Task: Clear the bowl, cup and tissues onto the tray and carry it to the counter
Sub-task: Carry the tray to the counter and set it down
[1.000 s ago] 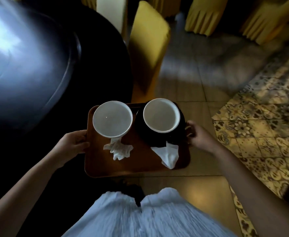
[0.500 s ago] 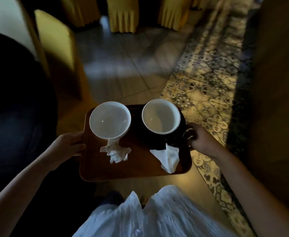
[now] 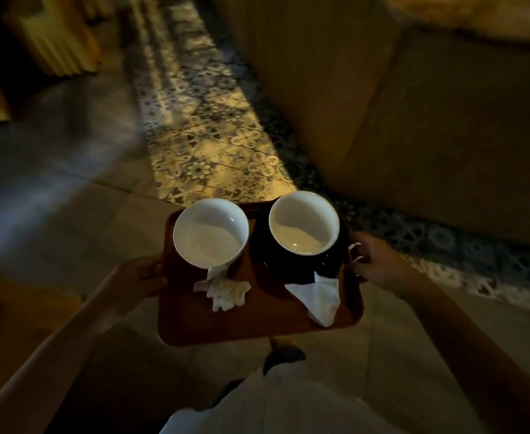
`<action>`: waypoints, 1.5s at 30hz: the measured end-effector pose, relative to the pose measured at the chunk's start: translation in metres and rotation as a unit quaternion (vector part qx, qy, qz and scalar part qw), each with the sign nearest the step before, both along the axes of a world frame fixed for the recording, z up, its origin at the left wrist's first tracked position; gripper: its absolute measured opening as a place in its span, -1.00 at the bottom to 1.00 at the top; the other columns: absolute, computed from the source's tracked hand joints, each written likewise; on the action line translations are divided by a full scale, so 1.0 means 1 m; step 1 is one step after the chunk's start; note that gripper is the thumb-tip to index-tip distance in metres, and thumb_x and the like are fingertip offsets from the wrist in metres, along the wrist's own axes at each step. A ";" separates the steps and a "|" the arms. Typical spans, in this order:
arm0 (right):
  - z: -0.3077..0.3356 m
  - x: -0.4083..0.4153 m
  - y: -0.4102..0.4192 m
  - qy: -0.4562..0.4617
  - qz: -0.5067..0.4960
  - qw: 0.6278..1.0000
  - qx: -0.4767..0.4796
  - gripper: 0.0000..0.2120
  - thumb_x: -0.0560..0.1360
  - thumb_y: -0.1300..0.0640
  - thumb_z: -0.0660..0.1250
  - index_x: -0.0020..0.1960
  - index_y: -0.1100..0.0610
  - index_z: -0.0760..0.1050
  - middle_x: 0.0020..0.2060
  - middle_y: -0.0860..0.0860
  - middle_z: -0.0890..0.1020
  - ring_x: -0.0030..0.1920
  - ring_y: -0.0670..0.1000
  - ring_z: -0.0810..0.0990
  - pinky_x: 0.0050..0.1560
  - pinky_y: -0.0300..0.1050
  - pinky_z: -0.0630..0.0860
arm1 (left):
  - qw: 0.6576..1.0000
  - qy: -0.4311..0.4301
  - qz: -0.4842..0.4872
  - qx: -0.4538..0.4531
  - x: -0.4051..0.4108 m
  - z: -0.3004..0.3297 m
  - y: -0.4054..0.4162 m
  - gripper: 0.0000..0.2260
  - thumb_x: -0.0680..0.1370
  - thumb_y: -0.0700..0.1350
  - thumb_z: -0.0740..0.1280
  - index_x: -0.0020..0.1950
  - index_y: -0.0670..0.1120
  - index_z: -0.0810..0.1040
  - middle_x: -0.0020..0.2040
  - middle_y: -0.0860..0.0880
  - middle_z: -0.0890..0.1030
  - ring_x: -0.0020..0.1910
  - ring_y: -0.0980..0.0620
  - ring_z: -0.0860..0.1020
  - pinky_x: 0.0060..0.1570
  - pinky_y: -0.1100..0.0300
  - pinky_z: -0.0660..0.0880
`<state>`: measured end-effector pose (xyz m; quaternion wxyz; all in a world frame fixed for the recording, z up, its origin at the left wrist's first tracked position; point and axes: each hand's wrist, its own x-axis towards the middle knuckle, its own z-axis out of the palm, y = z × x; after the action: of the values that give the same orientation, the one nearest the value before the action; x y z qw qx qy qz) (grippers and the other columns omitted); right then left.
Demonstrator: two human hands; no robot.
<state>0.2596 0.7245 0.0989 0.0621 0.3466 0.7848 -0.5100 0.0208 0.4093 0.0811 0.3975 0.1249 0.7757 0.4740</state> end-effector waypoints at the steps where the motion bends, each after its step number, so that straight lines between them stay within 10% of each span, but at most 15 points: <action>1: -0.002 0.019 -0.002 -0.005 -0.029 1.000 -0.003 -0.74 0.47 0.38 0.30 0.11 0.18 0.39 -0.19 0.09 0.54 -0.22 0.04 0.60 -0.41 -0.25 0.59 | 1.000 0.004 -0.023 -0.001 0.005 -0.001 0.009 -0.61 0.42 -0.46 0.29 0.00 0.02 0.56 -0.19 0.11 0.70 -0.28 0.25 0.63 -0.37 0.37 0.53; 4: -0.009 0.078 -0.009 -0.019 -0.111 0.993 -0.019 -0.76 0.46 0.39 0.31 0.07 0.19 0.41 -0.25 0.10 0.53 -0.28 0.05 0.58 -0.40 -0.20 0.56 | 0.997 0.010 -0.075 -0.011 0.031 -0.003 0.037 -0.57 0.46 -0.48 0.22 0.20 -0.06 0.40 -0.39 0.17 0.67 -0.35 0.20 0.63 -0.44 0.40 0.50; 12: -0.032 0.222 -0.017 -0.003 -0.251 0.968 -0.016 -0.86 0.46 0.34 0.32 -0.04 0.18 0.41 -0.27 0.12 0.49 -0.27 0.09 0.53 -0.30 -0.07 0.53 | 0.987 0.007 -0.159 -0.027 0.120 -0.011 0.113 -0.61 0.47 -0.43 0.24 0.29 -0.23 0.42 -0.06 -0.04 0.58 -0.18 0.03 0.57 -0.33 0.27 0.57; 26: -0.059 0.453 0.079 -0.024 -0.363 0.930 0.045 -0.88 0.48 0.38 0.19 -0.09 0.19 0.40 -0.37 0.07 0.49 -0.31 0.10 0.47 -0.27 -0.12 0.39 | 0.969 0.069 -0.238 -0.026 0.336 -0.048 0.275 -0.78 0.50 -0.30 0.26 0.00 -0.01 0.59 -0.34 0.21 0.64 -0.06 0.00 0.56 0.02 0.05 0.42; 45: -0.063 0.609 0.267 -0.048 -0.488 0.871 0.013 -0.85 0.51 0.34 0.23 0.03 0.16 0.37 -0.30 -0.01 0.48 -0.23 0.05 0.50 -0.34 -0.25 0.37 | 0.939 0.044 -0.342 -0.005 0.491 -0.058 0.554 -0.72 0.51 -0.30 0.26 -0.05 0.10 0.54 -0.42 0.27 0.63 -0.21 0.12 0.57 -0.19 0.19 0.47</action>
<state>0.8681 0.9911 0.0355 -0.1620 0.7101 0.5185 -0.4479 0.5122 0.9636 0.0232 0.5017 0.4019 0.7049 0.2998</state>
